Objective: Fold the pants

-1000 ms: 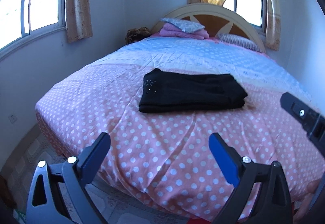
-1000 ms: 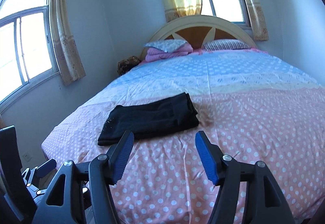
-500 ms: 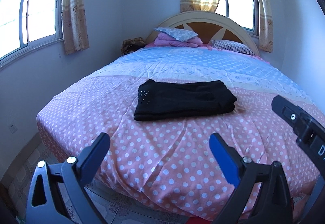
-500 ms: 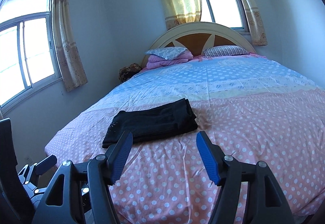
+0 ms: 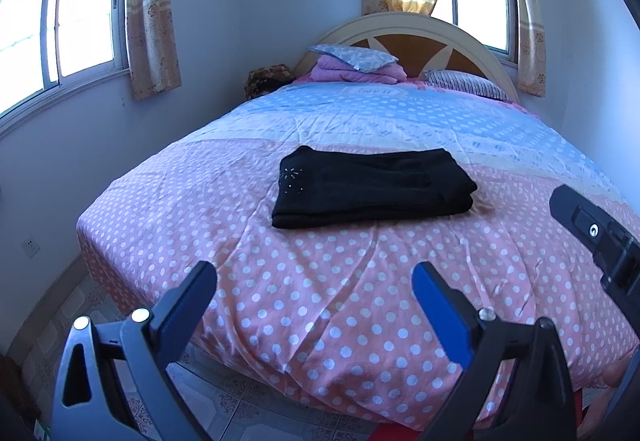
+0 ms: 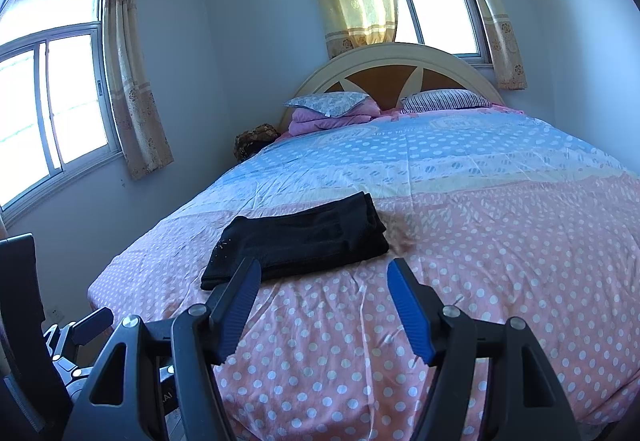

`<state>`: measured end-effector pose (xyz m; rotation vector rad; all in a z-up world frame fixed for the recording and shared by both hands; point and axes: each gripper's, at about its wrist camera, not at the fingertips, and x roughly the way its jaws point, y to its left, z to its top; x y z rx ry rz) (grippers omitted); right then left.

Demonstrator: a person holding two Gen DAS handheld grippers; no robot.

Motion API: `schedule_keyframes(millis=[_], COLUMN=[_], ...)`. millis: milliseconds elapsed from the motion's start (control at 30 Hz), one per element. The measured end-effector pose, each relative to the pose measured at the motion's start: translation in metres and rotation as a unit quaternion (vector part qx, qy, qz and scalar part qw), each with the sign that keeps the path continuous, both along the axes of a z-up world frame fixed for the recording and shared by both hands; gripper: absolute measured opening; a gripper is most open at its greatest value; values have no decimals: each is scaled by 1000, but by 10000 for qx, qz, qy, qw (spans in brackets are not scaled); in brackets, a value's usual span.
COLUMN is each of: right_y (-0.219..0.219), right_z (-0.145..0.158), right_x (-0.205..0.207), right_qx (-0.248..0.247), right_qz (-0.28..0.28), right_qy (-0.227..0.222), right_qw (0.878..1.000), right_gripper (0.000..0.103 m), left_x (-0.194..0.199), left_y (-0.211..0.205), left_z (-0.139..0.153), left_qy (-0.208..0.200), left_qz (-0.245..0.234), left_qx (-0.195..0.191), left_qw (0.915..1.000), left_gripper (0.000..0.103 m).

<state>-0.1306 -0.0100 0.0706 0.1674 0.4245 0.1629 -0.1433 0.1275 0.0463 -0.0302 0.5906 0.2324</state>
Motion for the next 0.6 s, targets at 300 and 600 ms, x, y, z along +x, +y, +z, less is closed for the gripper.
schedule_keyframes(millis=[300,600], right_y=[2,4], right_z=[0,0], right_x=[0,-1], right_qx=[-10,-2], right_qz=[8,2], right_qy=[4,21], right_qw=[10000,10000], right_gripper=[68,68], left_x=[0,1], left_y=[-1,2], left_z=[0,-1], left_qy=[2,27], left_qz=[8,11], left_qx=[9,1], left_qw=[10000,10000], left_gripper=[100,101])
